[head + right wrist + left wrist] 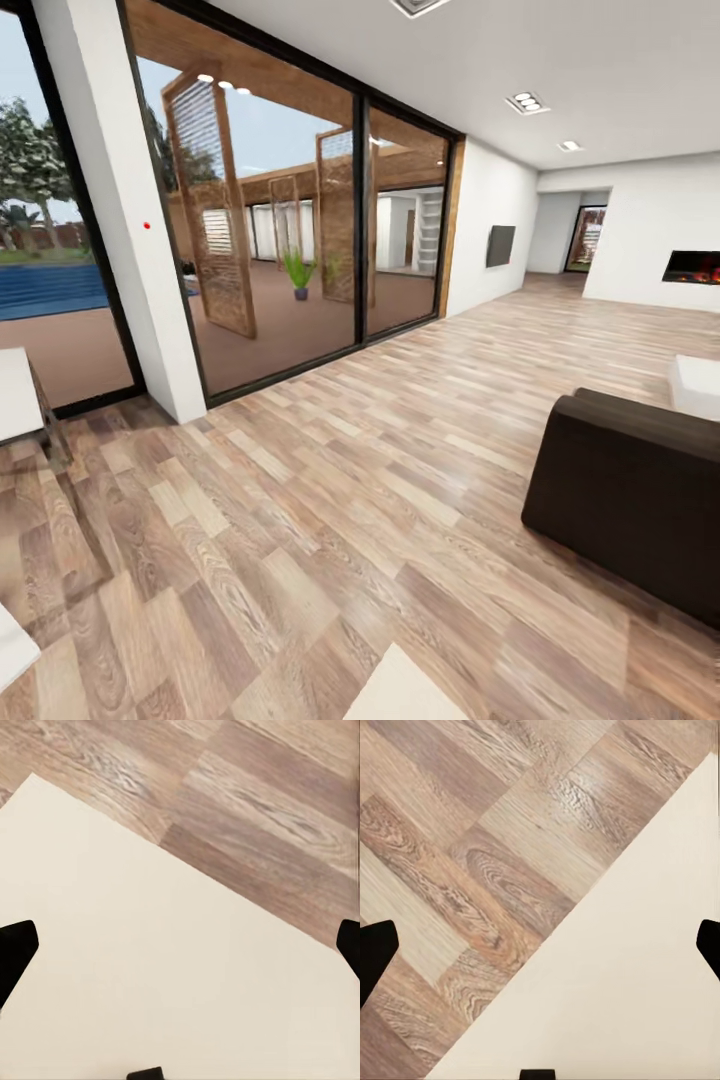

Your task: Set up a coffee station on the kitchen countertop: keep the coffee maker on the countertop, move the bottle of coffee from the kitchen shelf to the counter next to the coffee maker, place a paper coffee filter on top of the coffee maker, put the saucer next to the coffee maker with the coffee cup on the saucer, and place the electric kettle next to the coffee maker.

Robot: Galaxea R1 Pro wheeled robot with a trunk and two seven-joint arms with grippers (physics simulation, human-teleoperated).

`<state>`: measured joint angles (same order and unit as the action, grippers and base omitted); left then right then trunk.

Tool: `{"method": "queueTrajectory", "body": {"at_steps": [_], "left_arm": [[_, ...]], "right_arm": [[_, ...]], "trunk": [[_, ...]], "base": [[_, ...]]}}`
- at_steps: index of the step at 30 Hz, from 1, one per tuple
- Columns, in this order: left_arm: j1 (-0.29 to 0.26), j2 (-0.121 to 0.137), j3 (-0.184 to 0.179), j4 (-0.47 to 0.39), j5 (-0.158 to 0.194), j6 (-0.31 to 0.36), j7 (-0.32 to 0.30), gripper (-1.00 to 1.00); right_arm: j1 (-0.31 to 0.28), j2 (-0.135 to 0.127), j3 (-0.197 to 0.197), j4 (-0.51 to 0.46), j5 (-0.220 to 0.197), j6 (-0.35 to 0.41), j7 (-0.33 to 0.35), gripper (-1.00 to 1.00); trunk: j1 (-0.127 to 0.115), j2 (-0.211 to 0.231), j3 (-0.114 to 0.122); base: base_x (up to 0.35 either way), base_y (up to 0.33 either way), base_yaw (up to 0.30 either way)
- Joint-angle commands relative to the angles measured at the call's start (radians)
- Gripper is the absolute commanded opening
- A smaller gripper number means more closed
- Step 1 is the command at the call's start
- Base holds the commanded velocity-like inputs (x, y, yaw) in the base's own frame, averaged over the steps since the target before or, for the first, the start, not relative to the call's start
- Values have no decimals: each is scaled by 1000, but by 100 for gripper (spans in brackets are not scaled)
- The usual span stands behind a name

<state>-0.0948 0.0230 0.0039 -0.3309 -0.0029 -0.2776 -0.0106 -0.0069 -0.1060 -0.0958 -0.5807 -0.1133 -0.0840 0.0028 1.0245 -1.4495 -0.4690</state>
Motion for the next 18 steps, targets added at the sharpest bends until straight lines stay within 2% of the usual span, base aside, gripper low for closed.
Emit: {"method": "queueTrajectory", "body": {"at_steps": [1,7,13,18], "left_arm": [[0,0,-1,1,-1,-3,-1,100],[0,0,-8,1,-3,-3,-2,100],[0,0,-10,1,-5,-5,-2,100],[0,1,-10,1,-5,-7,-2,100]], "right_arm": [[-1,0,-3,1,-10,-4,0,100],[-1,1,-9,2,-9,-4,0,100],[-1,2,-10,2,-9,-5,0,100],[-1,3,-10,2,-9,-5,-1,100]], "trunk": [[0,0,-1],[0,0,-1],[0,0,-1],[0,0,-1]], "base": [[285,140,-268],[316,72,-268],[334,-37,-262],[320,-70,-105]]}}
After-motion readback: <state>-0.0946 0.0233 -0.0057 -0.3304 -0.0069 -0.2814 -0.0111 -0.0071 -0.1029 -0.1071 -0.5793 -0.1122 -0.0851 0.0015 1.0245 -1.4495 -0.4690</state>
